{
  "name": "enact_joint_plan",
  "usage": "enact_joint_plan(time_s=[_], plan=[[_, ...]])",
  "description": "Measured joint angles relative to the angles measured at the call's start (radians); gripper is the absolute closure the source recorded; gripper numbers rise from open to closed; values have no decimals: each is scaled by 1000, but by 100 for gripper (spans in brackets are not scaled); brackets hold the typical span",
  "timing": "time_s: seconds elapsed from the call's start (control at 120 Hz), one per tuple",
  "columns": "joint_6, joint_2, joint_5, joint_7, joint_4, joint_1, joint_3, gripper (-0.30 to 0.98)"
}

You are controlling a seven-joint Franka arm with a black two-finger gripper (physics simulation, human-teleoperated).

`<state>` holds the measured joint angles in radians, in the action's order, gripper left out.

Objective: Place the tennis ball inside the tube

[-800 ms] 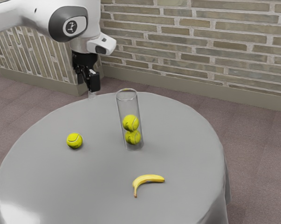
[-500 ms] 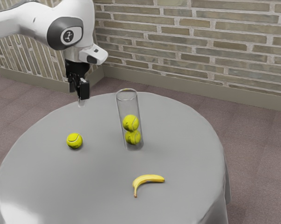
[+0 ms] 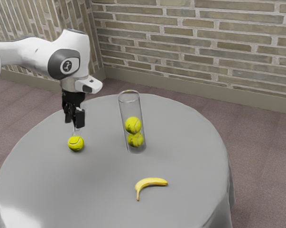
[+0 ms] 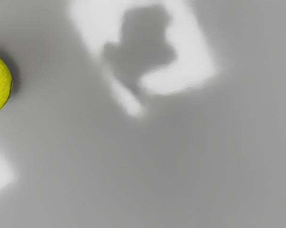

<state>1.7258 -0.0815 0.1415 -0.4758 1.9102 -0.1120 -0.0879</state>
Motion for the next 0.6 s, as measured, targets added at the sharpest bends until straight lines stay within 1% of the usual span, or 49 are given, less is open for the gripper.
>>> enact_joint_plan(time_s=[0.108, 0.458, 0.6], plan=[[72, -26, 4, 5, 17, -32, 0, 0], [280, -178, 1, 42, 12, -115, 8, 0], [349, -236, -1, 53, -6, -131, 45, 0]])
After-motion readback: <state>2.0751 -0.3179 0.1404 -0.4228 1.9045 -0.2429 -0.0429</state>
